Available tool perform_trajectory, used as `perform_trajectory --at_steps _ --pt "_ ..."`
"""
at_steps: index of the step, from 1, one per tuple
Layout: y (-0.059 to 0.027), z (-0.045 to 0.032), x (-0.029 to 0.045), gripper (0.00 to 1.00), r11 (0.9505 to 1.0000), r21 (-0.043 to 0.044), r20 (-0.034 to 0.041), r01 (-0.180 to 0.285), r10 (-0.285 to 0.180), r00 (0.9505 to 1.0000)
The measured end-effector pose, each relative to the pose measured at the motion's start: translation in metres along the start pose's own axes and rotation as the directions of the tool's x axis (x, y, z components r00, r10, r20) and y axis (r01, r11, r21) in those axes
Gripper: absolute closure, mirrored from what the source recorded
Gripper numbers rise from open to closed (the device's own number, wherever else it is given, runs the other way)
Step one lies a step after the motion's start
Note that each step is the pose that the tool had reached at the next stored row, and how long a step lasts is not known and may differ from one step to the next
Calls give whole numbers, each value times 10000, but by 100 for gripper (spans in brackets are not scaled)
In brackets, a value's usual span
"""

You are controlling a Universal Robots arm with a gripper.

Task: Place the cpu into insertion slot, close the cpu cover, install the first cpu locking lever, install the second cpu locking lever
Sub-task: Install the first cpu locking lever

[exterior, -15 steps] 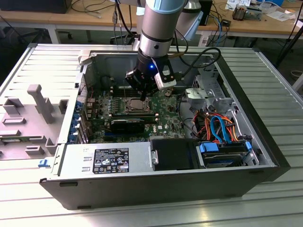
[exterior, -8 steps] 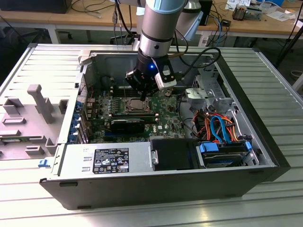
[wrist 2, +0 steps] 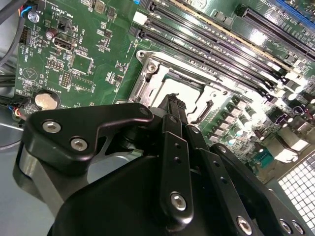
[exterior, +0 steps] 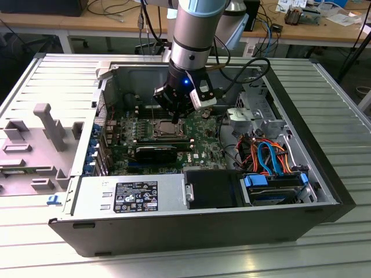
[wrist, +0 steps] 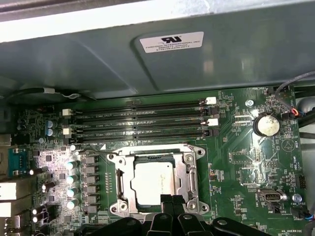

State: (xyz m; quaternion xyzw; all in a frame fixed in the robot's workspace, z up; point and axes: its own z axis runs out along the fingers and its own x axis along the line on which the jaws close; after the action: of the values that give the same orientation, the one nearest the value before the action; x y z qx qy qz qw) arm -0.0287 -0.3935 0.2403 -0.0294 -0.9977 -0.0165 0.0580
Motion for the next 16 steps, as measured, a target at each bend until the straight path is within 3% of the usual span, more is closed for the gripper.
perform_trajectory --at_steps 16 --pt "-1 0 0 89 9997 29 -7 248 -248 9997"
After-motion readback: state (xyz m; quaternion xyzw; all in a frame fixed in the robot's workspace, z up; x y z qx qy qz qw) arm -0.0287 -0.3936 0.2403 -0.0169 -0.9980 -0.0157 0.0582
